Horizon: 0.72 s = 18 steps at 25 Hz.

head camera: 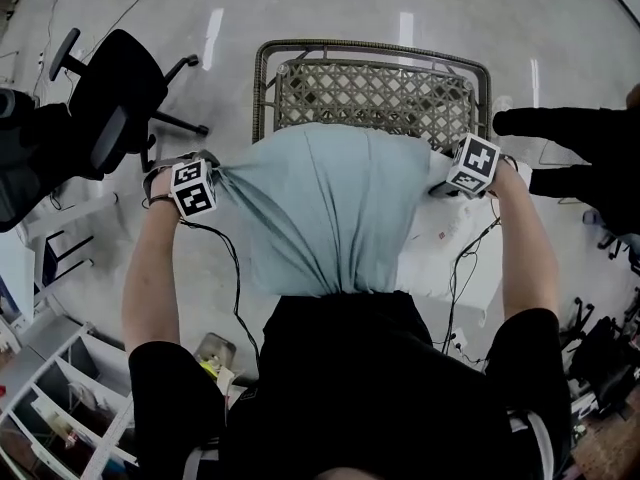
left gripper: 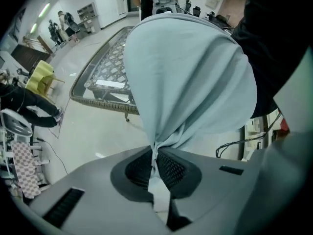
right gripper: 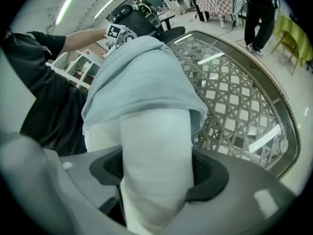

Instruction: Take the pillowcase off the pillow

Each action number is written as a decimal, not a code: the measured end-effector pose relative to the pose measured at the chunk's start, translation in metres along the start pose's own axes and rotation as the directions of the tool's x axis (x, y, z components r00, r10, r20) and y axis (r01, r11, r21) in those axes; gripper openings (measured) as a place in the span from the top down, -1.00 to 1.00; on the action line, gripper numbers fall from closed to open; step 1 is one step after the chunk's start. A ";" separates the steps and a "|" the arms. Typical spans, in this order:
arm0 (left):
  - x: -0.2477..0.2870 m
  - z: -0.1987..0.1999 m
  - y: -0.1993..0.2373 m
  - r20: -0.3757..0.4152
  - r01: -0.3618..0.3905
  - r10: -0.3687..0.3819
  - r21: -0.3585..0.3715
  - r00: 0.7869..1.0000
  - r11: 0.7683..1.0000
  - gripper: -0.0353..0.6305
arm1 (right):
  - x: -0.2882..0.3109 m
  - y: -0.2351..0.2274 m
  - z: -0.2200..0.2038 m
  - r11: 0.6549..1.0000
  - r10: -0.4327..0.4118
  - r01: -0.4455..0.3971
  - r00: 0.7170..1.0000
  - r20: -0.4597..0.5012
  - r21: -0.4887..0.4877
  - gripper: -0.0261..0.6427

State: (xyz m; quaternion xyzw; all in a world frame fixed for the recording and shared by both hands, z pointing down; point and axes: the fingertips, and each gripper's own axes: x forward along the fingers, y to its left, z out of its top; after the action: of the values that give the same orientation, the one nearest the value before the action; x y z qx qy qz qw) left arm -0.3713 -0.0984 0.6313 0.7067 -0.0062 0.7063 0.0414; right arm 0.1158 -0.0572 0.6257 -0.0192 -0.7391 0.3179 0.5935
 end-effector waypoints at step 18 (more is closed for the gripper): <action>-0.029 0.030 0.012 0.159 -0.040 0.057 -0.112 0.986 0.993 0.79 | -0.007 -0.003 -0.011 0.998 -0.054 0.056 0.996 -0.069 0.026 -0.23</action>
State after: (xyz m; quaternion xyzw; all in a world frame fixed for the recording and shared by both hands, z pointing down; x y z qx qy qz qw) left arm -0.3425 -0.1139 0.6030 0.7580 -0.0652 0.6461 0.0619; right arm 0.1284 -0.0576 0.6224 -0.0014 -0.7143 0.3108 0.6270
